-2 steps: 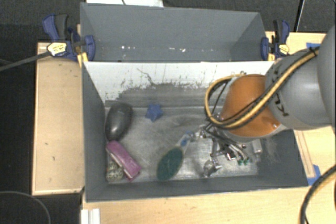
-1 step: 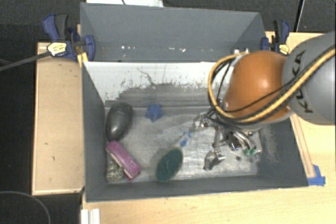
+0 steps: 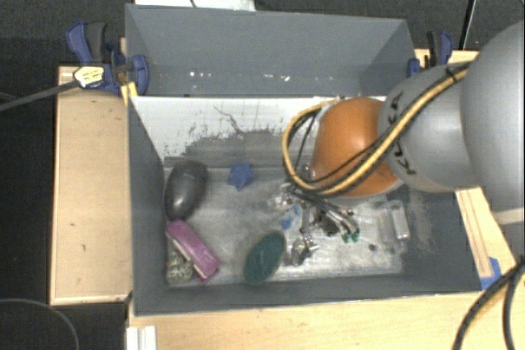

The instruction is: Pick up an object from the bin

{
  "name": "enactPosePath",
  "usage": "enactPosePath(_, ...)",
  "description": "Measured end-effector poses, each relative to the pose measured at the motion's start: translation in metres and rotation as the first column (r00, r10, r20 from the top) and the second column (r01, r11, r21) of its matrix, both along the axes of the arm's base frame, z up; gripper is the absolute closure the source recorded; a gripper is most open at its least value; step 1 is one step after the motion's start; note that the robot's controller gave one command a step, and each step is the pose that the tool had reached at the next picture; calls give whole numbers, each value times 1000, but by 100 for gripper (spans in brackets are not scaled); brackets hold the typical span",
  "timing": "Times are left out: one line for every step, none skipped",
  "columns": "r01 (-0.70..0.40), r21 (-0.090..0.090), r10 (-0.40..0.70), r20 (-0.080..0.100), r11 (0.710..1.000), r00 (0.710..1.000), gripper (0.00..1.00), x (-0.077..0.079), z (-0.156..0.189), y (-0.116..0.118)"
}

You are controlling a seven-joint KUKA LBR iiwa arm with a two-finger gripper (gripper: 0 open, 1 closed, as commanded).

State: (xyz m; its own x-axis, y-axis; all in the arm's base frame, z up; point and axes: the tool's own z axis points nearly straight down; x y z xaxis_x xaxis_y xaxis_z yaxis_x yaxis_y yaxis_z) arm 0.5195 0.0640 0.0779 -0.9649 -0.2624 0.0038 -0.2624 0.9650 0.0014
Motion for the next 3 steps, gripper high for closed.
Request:
enactPosePath(-3,0,3,5,1000,1000,100,1,4,0)
enactPosePath(36,2,-36,15,999,999,100,14,115,15)
enactPosePath(50,1,-50,11,999,999,100,16,145,11)
